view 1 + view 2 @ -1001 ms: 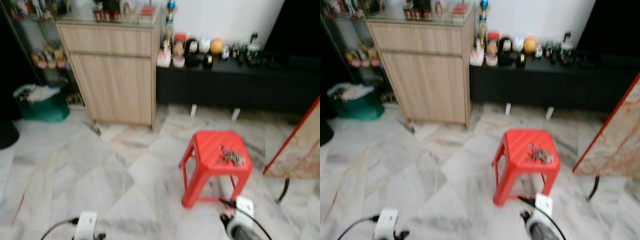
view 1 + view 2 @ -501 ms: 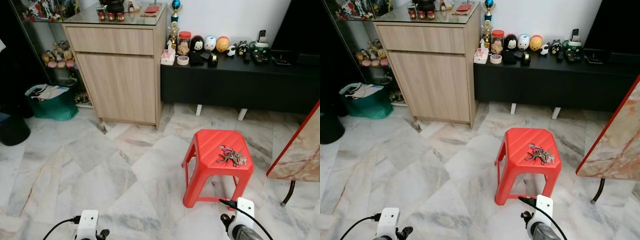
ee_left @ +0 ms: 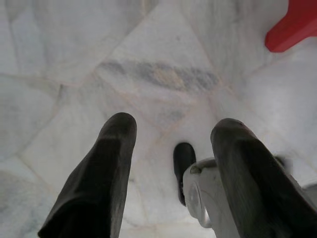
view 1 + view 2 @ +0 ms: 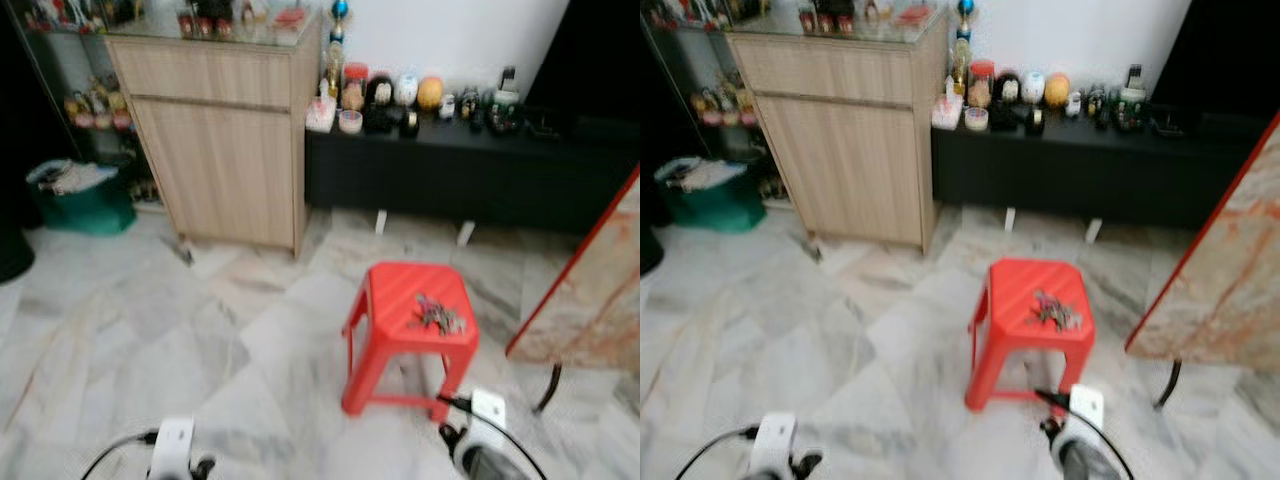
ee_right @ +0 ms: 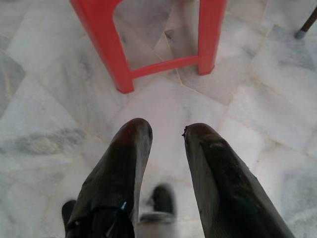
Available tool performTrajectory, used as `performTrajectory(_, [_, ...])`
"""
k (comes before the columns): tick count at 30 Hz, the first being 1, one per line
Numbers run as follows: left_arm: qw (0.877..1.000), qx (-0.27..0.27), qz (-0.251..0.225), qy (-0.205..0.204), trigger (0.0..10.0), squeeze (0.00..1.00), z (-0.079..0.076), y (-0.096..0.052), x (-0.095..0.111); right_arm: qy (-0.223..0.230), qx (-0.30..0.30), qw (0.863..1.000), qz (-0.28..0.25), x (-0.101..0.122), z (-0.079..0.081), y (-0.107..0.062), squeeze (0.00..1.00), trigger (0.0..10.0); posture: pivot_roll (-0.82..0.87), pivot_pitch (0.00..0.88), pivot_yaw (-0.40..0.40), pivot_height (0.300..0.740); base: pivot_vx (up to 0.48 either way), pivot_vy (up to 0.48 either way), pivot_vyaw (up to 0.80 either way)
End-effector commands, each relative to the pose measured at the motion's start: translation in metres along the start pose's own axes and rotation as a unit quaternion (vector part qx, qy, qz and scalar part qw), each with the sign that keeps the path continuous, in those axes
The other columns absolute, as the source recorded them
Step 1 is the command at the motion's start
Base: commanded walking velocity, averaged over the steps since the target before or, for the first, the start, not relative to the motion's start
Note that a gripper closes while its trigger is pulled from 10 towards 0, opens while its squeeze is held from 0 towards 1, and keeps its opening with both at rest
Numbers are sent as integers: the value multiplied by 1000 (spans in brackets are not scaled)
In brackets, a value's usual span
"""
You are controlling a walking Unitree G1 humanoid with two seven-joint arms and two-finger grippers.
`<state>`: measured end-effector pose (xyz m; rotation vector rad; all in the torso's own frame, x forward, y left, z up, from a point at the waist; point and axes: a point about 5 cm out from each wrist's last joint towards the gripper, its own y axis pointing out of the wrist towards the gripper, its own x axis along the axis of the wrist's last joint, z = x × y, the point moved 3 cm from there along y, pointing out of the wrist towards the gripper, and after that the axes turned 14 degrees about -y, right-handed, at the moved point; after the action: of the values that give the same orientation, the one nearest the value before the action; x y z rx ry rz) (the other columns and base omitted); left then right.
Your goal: Hang keys on a hook
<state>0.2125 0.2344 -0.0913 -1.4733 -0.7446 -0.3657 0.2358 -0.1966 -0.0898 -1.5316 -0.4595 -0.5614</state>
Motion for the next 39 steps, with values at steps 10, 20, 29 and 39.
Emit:
performTrajectory(10, [1000, 1, 1, -18, 10000, 0, -1, 0, -3, -5, -5, 1000, 3, -3, -4, -1, 0, 10000, 49, 0, -50, 740, 0, 0, 0])
performTrajectory(20, [1000, -1, 1, -23, 10000, 0, -3, 0, -3, -9, -2, 1000, 3, -2, -4, -1, 0, 10000, 48, 0, -52, 740, 273, 0, 0])
performTrajectory(29, [1000, -2, 0, -24, 10000, 0, -3, 0, -2, -9, -1, 1000, 2, -1, -4, -1, 0, 10000, 48, 0, -52, 740, 309, 0, 0])
performTrajectory(39, [1000, -2, 1, -23, 10000, 0, -3, 0, -2, -10, -1, 1000, 2, -1, -4, 0, 0, 10000, 49, 0, -52, 740, 318, 0, 0])
